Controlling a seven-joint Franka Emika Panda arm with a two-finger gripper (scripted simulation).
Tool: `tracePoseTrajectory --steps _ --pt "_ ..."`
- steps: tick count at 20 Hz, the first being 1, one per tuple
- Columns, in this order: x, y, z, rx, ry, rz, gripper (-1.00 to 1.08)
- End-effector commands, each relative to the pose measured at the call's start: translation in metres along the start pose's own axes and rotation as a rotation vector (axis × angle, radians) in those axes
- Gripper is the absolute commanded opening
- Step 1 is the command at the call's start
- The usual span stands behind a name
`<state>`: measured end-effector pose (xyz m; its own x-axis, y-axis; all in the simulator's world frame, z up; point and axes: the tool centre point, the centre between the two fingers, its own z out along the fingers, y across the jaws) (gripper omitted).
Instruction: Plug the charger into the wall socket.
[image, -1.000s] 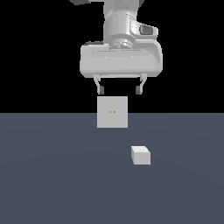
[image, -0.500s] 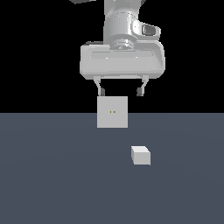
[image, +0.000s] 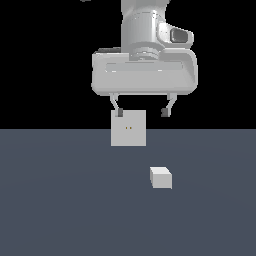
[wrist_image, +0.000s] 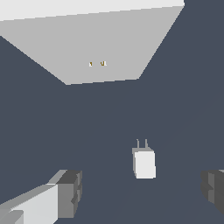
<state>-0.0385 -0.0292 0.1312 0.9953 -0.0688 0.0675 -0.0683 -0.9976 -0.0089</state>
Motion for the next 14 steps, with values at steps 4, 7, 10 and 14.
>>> tracePoseTrajectory --steps 4,7,10,14 --pt "-0.01 0.007 0.013 -0.001 0.066 -0.009 1.0" --pt "-0.015 0.01 0.02 -0.001 0.101 -0.014 1.0" --pt "-0.019 0.014 0.028 -0.002 0.136 -0.019 1.0" --pt "-0.024 0.019 0.038 -0.002 0.183 -0.026 1.0"
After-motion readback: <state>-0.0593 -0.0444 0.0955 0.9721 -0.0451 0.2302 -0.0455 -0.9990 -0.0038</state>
